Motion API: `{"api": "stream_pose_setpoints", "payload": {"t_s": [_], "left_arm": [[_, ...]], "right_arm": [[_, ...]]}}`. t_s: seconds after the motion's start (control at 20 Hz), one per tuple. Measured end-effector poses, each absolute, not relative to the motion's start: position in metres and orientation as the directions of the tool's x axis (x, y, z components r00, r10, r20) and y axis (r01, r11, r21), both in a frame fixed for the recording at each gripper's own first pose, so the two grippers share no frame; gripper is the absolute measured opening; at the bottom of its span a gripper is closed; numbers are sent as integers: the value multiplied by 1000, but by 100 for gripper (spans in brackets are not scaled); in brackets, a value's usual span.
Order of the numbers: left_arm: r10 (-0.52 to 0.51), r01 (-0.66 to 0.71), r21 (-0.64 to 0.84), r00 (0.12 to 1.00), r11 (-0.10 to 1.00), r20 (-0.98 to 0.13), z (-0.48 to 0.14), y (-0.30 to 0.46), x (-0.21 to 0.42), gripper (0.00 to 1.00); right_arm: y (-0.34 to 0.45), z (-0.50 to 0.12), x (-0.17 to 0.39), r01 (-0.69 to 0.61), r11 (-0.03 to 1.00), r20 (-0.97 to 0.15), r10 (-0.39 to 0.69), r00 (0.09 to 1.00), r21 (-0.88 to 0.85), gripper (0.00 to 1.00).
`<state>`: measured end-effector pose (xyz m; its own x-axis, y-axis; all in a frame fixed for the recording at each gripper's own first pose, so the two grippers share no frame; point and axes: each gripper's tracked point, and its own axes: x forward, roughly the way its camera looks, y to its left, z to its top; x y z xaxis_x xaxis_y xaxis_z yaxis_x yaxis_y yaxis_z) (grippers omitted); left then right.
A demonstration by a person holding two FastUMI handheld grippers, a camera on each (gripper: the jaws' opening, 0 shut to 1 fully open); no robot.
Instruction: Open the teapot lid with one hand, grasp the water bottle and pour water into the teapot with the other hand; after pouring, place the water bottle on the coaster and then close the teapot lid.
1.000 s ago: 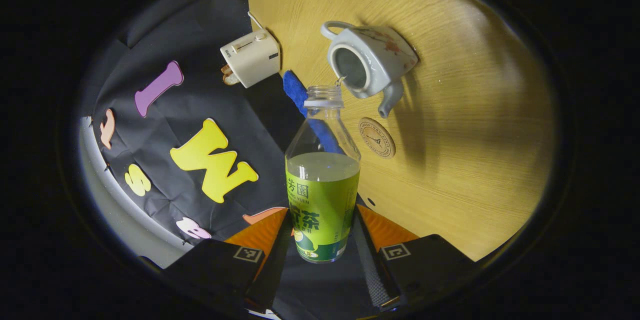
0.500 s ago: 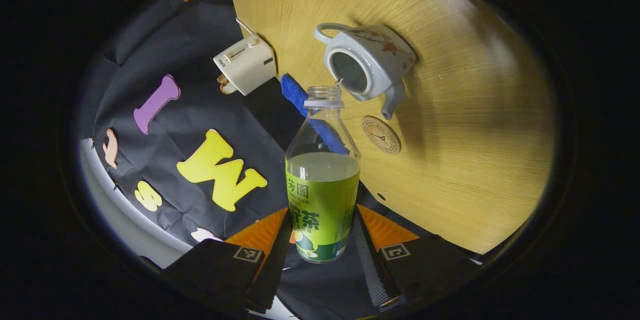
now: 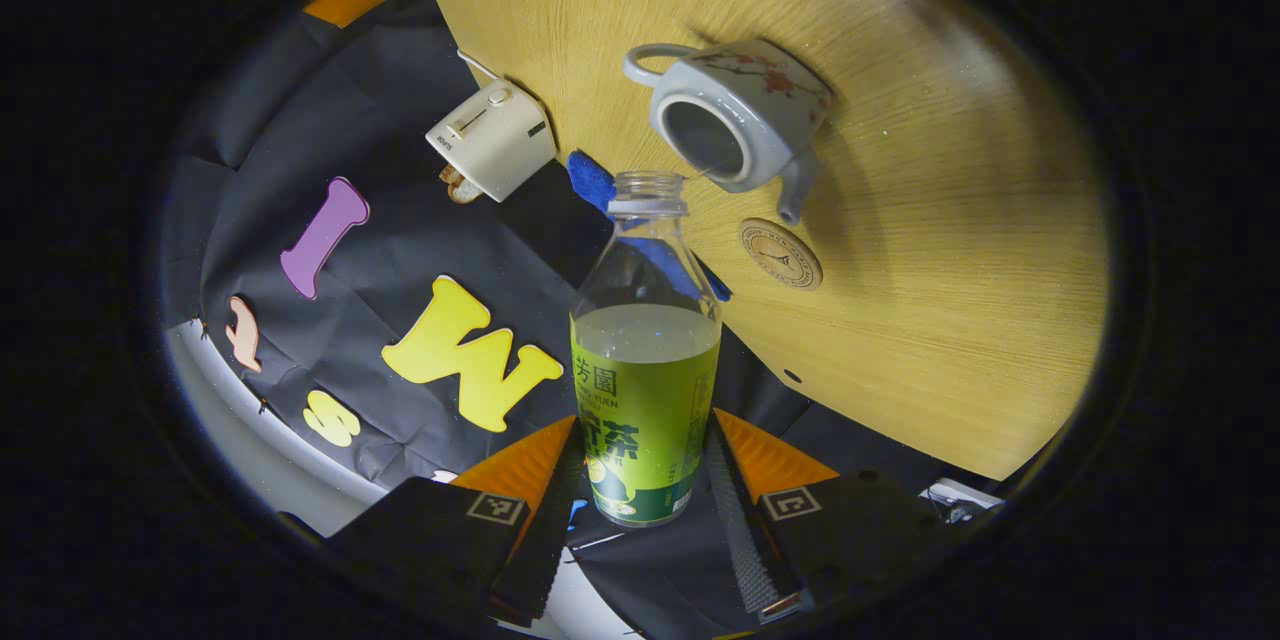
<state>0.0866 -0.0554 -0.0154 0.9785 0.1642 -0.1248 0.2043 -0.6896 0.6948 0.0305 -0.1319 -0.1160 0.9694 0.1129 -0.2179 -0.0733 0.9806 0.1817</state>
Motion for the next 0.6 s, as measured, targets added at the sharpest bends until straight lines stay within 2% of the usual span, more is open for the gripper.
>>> {"api": "stream_pose_setpoints", "payload": {"t_s": [0.15,0.6], "left_arm": [[160,195,695,980,-692,-116,-14,-57,88,69],[162,199,699,980,-687,-119,-12,-57,87,71]], "right_arm": [[-132,-116,31,-74,980,-216,114,970,183,0],[-133,-116,29,-71,981,-216,110,970,183,0]]}}
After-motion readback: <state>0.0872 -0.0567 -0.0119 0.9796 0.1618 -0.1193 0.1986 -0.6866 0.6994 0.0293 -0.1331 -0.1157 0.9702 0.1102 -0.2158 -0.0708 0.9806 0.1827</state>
